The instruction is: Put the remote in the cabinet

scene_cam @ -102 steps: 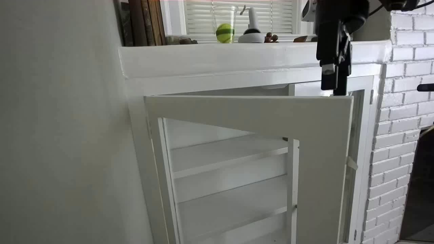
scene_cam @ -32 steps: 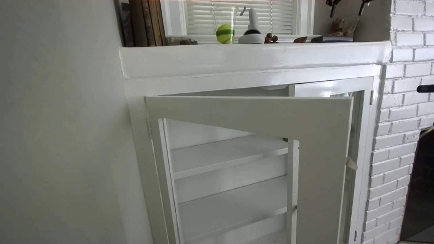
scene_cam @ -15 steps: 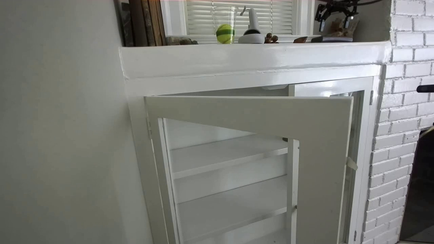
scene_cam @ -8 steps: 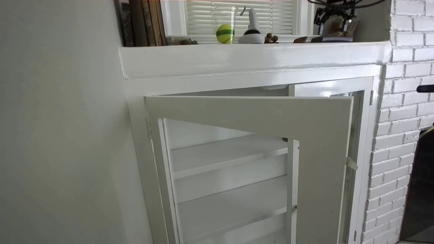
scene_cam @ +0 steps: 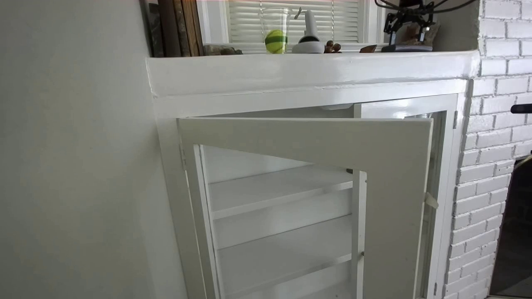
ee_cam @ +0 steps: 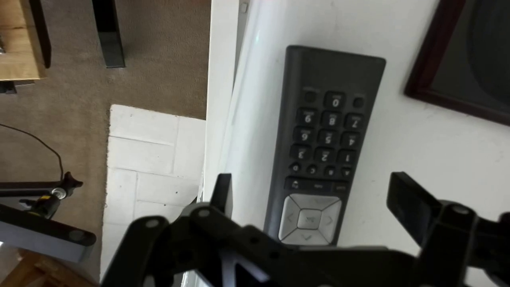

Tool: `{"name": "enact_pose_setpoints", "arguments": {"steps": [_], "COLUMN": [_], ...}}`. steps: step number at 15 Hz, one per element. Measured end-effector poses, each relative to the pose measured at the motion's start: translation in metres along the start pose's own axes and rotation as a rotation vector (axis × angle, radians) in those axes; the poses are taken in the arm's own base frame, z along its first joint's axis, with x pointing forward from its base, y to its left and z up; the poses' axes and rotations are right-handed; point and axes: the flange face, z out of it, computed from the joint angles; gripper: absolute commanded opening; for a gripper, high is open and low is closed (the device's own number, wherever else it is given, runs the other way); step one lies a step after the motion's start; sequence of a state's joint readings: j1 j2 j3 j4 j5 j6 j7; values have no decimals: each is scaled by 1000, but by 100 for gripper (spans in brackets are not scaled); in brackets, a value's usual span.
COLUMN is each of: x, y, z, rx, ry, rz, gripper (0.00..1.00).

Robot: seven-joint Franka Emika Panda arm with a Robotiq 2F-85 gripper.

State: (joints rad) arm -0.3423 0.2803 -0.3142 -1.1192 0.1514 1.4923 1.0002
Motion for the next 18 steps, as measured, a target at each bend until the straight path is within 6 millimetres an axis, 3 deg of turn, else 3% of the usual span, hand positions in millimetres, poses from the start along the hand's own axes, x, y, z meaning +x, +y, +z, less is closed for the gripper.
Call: {"name": "enact_pose_setpoints", "arguments": {"steps": [6, 7, 8, 13, 14, 18], "x": [2, 2, 2, 3, 3, 1], "y": [-5, -5, -6, -7, -7, -8], "z": [10, 12, 14, 17, 17, 17], "rx": [-11, -14, -17, -21, -21, -20], "ry": [-2, -3, -4, -5, -5, -5], "rz": [0, 0, 0, 0, 0, -2], "gripper": [100, 92, 73, 36, 31, 30]}}
